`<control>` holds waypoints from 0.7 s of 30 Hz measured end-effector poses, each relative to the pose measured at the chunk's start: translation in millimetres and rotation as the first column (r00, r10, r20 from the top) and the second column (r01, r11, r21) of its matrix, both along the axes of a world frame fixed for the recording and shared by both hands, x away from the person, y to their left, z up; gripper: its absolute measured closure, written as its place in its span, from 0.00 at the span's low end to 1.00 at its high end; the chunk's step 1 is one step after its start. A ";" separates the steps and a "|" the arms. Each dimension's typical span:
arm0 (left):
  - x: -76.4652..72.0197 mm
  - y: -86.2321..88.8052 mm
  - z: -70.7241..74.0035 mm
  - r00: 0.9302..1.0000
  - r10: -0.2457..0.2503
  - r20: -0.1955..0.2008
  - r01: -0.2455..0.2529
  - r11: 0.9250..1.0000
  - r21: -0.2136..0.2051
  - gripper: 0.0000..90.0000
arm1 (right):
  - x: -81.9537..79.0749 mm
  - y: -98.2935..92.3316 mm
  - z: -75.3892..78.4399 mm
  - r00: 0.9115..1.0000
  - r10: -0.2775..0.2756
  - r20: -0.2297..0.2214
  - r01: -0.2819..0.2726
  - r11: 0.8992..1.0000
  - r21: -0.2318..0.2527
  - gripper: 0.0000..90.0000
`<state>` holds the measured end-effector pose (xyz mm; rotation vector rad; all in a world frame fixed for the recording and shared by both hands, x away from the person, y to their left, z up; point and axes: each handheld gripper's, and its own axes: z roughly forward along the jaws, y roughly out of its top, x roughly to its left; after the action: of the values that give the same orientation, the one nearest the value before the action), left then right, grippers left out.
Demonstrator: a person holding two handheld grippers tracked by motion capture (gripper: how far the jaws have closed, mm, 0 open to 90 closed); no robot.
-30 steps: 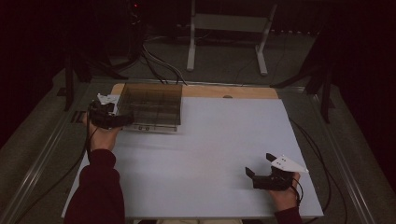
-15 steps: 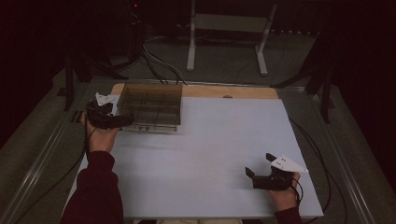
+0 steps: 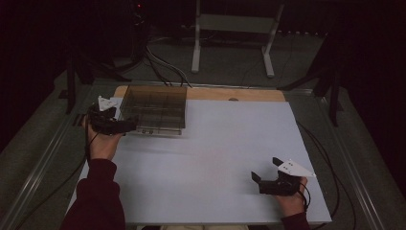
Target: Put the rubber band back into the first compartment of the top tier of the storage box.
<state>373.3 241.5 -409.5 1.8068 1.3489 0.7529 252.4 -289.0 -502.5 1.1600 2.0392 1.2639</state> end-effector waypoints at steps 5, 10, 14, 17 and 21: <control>-6.3 -4.3 2.8 1.000 -0.027 0.012 0.027 1.000 0.000 0.01 | 0.0 -0.2 0.1 1.000 0.000 0.001 0.000 1.000 0.002 0.00; -12.7 -7.7 5.0 0.999 -0.051 0.018 0.051 0.999 0.007 0.01 | 0.0 0.1 0.1 1.000 0.002 0.001 -0.002 1.000 0.001 0.00; -17.3 -11.0 5.5 0.997 -0.068 0.024 0.068 0.998 0.010 0.01 | 0.1 0.3 0.0 1.000 0.002 0.002 -0.002 1.000 0.000 0.00; -21.0 -13.2 5.9 0.996 -0.082 0.029 0.081 0.997 0.012 0.01 | 0.0 0.3 0.0 1.000 0.003 0.001 -0.003 1.000 0.001 0.00; -27.1 -16.0 6.5 0.994 -0.100 0.042 0.099 0.995 0.009 0.01 | 0.0 0.4 0.0 1.000 0.003 0.002 -0.003 1.000 0.002 0.00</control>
<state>346.2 225.5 -403.0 1.8387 1.2207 0.7395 252.4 -288.7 -502.5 1.1566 2.0401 1.2682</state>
